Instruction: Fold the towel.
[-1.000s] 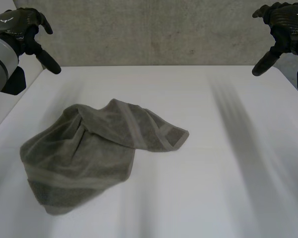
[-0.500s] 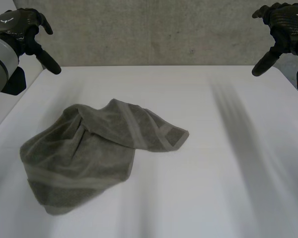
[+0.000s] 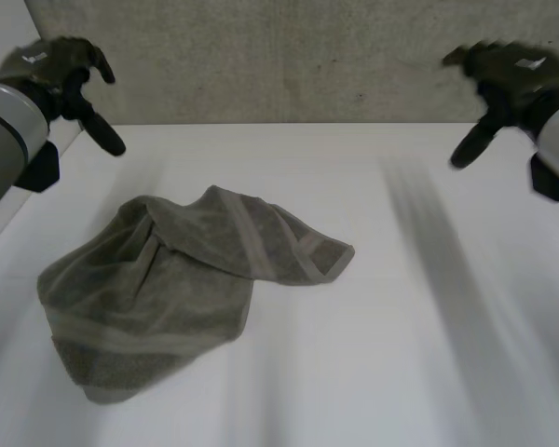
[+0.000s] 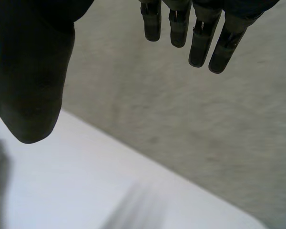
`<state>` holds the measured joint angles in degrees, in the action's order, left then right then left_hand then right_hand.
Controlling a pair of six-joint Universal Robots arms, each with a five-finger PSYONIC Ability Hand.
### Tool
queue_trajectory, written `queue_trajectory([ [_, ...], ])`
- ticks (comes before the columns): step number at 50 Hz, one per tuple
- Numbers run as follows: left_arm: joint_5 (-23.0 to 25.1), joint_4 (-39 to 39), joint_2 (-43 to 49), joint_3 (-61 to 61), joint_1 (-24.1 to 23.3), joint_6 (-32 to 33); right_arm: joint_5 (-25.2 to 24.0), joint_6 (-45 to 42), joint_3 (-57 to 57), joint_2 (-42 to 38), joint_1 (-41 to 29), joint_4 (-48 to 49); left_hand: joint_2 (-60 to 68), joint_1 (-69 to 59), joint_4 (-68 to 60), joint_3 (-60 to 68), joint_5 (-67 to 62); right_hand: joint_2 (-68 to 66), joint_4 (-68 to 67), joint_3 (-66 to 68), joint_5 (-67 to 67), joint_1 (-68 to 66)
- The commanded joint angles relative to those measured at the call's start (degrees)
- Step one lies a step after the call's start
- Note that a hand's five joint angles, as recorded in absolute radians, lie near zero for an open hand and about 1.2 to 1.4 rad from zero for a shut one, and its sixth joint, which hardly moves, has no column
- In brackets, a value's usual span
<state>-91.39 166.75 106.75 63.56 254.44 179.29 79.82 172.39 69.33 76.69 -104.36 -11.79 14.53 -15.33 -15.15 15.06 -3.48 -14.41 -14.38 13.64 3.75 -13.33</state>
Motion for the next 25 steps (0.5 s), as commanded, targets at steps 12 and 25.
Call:
queue_trajectory([
  [12, 8.0, 3.6, 17.2, 7.6, 11.9, 16.9, -6.3, -7.1, -9.2, -29.1, -18.3, 0.5, -3.6, 4.4, 4.3, -4.2, 2.6, 4.4, 4.4, -3.6, -3.8, 3.3],
  [25, 15.9, 3.3, 10.5, 22.5, 15.3, 17.1, 3.6, -8.6, -20.2, -43.3, -23.3, 3.4, -2.6, 3.4, 3.3, -3.2, 1.6, -23.8, -23.8, 24.5, 24.4, -24.9],
])
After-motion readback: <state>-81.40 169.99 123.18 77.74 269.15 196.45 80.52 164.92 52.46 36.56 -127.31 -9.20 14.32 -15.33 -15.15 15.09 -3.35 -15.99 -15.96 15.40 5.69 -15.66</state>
